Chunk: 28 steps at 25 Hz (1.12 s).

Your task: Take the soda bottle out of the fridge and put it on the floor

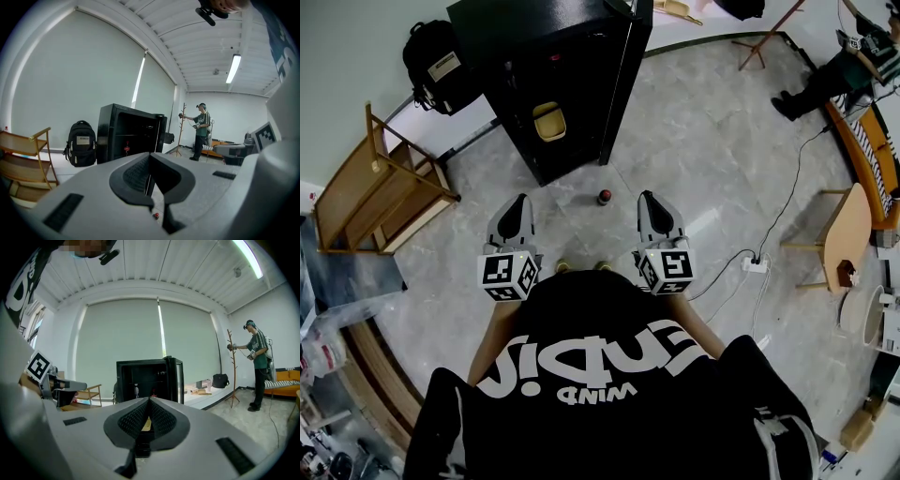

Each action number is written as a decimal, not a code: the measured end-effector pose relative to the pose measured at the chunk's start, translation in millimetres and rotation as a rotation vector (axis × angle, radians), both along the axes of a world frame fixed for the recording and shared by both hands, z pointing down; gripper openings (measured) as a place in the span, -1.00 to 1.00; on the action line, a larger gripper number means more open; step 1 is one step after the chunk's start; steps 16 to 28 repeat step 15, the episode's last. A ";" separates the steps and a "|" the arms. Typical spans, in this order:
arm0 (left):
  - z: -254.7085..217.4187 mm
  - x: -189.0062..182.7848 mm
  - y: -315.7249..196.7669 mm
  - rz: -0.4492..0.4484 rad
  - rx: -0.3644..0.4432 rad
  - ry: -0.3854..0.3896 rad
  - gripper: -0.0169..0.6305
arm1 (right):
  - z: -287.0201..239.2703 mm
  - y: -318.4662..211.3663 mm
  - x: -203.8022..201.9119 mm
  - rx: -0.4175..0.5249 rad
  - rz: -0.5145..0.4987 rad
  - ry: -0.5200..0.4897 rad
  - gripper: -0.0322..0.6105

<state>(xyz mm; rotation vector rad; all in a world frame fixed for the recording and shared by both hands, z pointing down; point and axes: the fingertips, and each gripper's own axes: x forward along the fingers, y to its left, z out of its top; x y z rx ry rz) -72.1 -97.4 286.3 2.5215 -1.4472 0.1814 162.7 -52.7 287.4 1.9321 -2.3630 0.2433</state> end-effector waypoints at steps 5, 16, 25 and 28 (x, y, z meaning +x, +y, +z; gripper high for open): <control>1.4 -0.1 4.0 0.005 -0.003 -0.002 -0.93 | 0.8 3.6 -0.5 -0.002 0.002 -0.012 -0.82; -1.2 5.4 8.6 0.022 0.000 -0.008 -0.93 | -0.1 9.0 4.3 -0.003 0.008 -0.013 -0.83; -1.2 5.4 8.6 0.022 0.000 -0.008 -0.93 | -0.1 9.0 4.3 -0.003 0.008 -0.013 -0.83; -1.2 5.4 8.6 0.022 0.000 -0.008 -0.93 | -0.1 9.0 4.3 -0.003 0.008 -0.013 -0.83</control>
